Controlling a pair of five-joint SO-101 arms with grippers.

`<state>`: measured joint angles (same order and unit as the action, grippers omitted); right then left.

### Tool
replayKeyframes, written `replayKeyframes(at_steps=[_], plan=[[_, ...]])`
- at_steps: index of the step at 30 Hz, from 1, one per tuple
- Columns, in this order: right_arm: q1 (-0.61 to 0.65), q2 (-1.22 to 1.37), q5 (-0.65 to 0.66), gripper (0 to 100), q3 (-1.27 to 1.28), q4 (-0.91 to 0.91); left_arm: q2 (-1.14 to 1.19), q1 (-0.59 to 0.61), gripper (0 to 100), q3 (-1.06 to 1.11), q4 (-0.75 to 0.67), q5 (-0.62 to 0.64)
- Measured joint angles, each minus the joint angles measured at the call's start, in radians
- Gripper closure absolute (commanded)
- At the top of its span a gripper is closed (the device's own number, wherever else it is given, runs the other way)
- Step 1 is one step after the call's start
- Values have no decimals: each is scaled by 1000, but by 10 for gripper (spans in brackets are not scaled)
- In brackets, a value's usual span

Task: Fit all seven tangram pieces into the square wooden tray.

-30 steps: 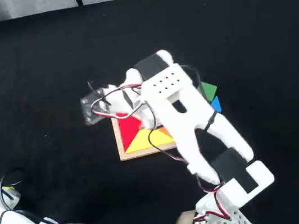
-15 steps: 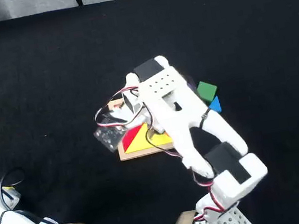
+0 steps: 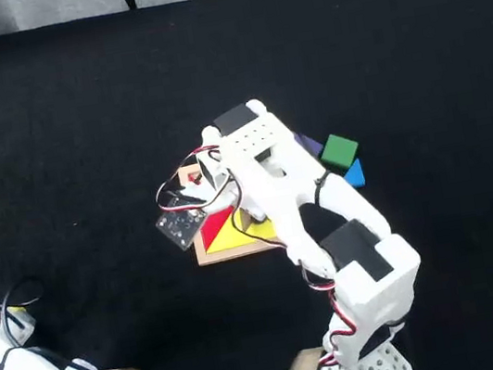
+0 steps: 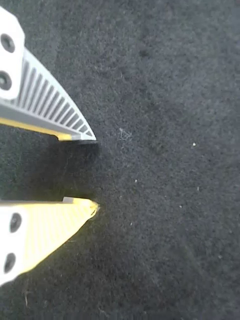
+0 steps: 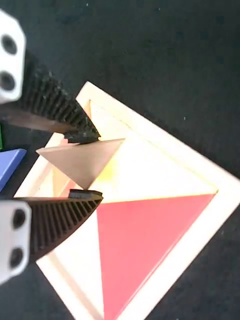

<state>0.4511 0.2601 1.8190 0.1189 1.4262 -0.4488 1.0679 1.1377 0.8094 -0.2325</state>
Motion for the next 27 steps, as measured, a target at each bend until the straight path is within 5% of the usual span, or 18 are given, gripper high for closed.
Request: replayKeyframes(at_steps=[8, 15, 21, 27], plan=[[18, 2, -84, 665, 0, -5, 0, -3, 809, 0, 0, 0], [9, -3, -86, 727, 0, 3, 0, -3, 809, 0, 0, 0], [-130, -198, -91, 986, -40, 190, 0, -3, 809, 0, 0, 0], [-196, -410, -158, 984, 77, 269, 0, -3, 809, 0, 0, 0]])
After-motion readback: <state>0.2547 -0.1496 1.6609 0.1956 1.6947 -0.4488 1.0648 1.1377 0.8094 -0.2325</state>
